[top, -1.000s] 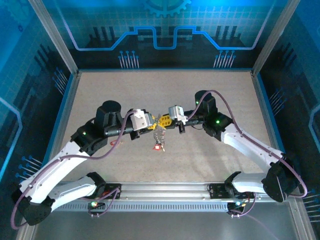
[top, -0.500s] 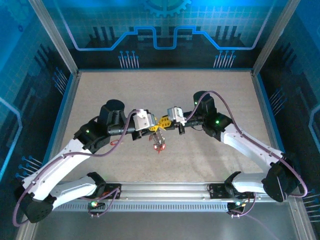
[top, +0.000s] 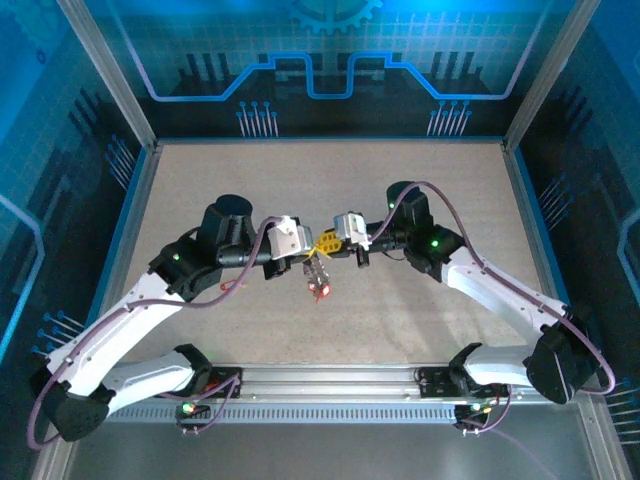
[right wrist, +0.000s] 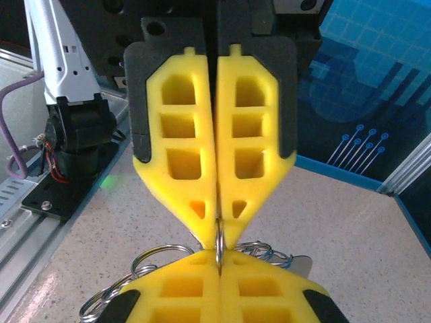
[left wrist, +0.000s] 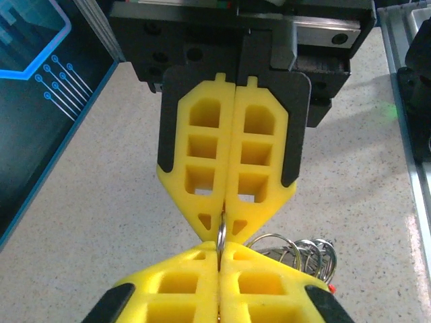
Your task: Put the keys on the keyring
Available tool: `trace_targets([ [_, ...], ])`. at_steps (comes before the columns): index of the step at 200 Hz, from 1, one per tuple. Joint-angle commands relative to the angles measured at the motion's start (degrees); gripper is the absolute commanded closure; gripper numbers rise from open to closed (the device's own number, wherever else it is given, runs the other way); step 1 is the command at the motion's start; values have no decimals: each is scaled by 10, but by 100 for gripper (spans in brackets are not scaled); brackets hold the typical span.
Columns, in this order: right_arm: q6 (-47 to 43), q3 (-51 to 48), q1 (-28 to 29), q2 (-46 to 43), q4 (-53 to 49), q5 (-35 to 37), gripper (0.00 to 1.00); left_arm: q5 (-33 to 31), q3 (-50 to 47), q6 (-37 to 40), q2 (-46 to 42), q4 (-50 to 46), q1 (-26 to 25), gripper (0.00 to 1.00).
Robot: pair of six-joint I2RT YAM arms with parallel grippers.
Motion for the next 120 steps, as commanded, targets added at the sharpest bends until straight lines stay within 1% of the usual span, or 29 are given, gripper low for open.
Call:
trace_targets([
  [1,-9,29,14,-9,18,-34,100,-18,25,13,16,-22,-1,99],
  [4,-10,29,14,-9,16,-34,100,-19,26,14,16,-23,-1,100],
  [24,-21,37,14,-7,-13,-17,100,-27,34,16,17,-31,-1,100],
  [34,-32,47,14,-2,-42,5,85,-30,42,21,20,-44,-1,100],
  [40,-38,52,14,0,-58,17,81,-36,48,28,24,-54,0,100],
  [54,-65,65,14,5,-97,37,75,-51,67,45,36,-88,-3,100],
  [81,-107,96,14,20,-170,49,73,-79,109,65,59,-144,-3,100],
  [120,-102,106,16,35,-177,50,75,-83,137,71,70,-165,-6,100],
])
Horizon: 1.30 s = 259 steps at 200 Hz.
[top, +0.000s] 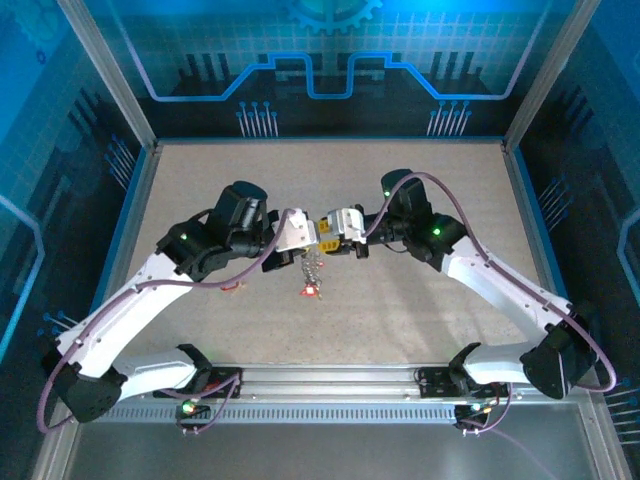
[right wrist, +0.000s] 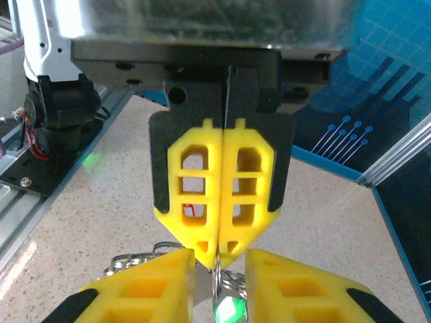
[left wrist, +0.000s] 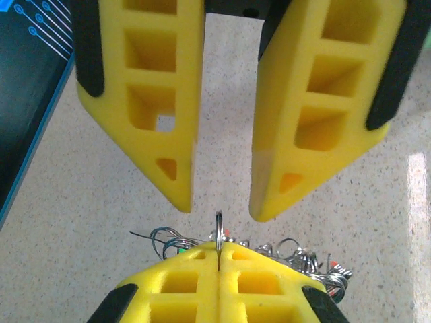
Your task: Put the keys on the keyring
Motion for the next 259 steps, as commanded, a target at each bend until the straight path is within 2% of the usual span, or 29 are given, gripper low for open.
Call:
trace_targets([
  [1,-12,15,10,14,-39,3,75,-7,35,15,-2,-19,-5,100],
  [52,4,11,13,25,-27,14,72,13,31,5,-8,-4,-5,100],
  [123,18,9,13,28,-13,-4,78,39,30,2,-15,1,-5,100],
  [132,19,9,14,28,-11,-5,81,41,29,-1,-17,5,-5,100],
  [153,22,10,15,28,-7,-15,100,43,27,-5,-17,9,-5,100],
  [177,45,-5,11,19,32,-32,100,35,17,-17,-23,25,-5,100],
  [187,72,-21,5,12,72,-36,100,25,6,-31,-30,38,-5,79],
  [194,93,-31,0,8,98,-39,100,20,-6,-39,-38,47,-5,73],
  [210,144,-55,-16,-1,156,-49,100,15,-41,-53,-67,76,-4,71],
  [223,169,-70,-26,-6,191,-59,100,12,-69,-59,-90,97,-3,76],
  [237,183,-81,-33,-10,215,-68,100,8,-87,-60,-103,100,-2,76],
  [259,188,-98,-37,-16,247,-91,100,-9,-114,-70,-119,117,-3,66],
])
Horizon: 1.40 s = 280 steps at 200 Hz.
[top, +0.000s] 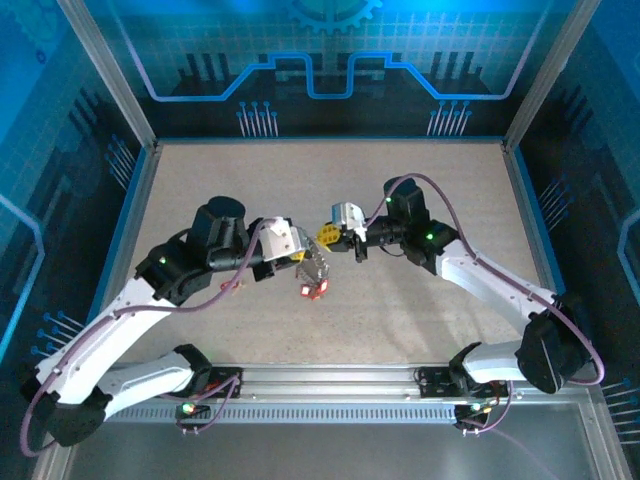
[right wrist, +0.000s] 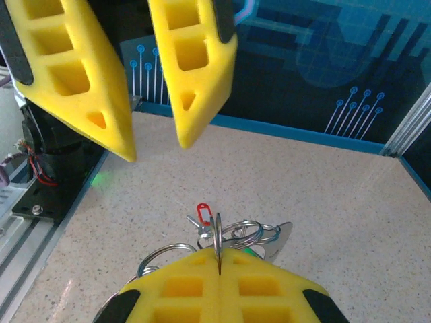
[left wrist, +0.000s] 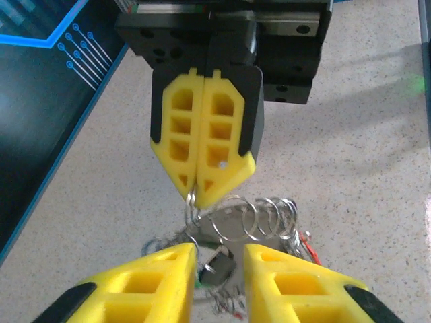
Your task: Put the keys on the keyring
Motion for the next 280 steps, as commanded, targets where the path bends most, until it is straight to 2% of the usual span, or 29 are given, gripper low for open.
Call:
trace_targets([
  [1,40,-12,-6,-30,95,-50,100,-18,-30,-22,-17,42,-1,66],
  [26,50,-17,-5,-30,114,-55,100,-8,-44,-37,-22,84,0,64],
  [60,50,-21,-4,-29,124,-60,100,5,-26,-37,4,90,0,65],
  [85,46,-22,-2,-30,122,-60,100,22,-20,-41,10,100,2,77],
  [108,38,-18,-1,-31,112,-62,100,29,-8,-35,19,86,3,80],
  [191,-3,-9,9,-31,70,-60,100,23,-5,-41,13,98,18,79],
  [234,21,-17,8,-35,96,-57,100,28,-8,-45,4,80,30,79],
  [280,40,-20,9,-31,119,-63,100,60,-6,-48,18,85,30,76],
])
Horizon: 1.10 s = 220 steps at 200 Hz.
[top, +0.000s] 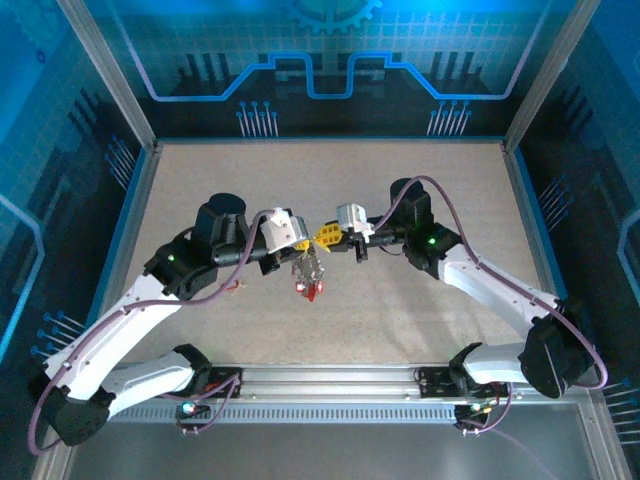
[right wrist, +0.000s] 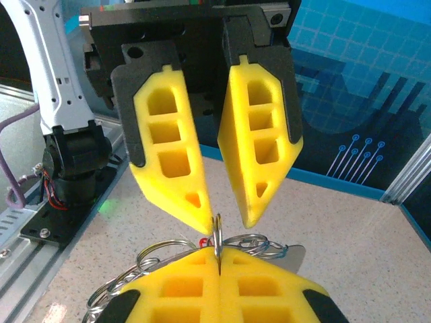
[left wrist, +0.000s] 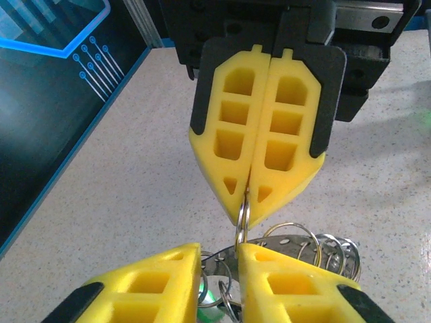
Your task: Put the keys on the keyring
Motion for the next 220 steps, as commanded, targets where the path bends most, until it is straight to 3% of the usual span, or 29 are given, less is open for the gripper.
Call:
trace_targets([
  [1,18,-2,5,-17,39,-19,100,28,19,-7,2,4,6,76],
  [103,-32,15,22,-12,-21,-9,100,60,22,1,12,32,6,80],
  [115,-40,16,25,-12,-27,-1,100,71,22,4,14,32,6,88],
  [123,-38,14,25,-13,-24,1,100,75,25,8,18,24,6,100],
  [160,-50,15,25,-18,-40,15,100,54,53,33,29,-37,6,100],
  [176,-99,34,27,-16,-110,31,81,33,70,50,31,-73,6,100],
  [198,-172,58,43,-11,-197,83,77,14,106,71,44,-138,6,100],
  [220,-183,65,51,-7,-210,96,77,6,143,80,66,-192,6,100],
])
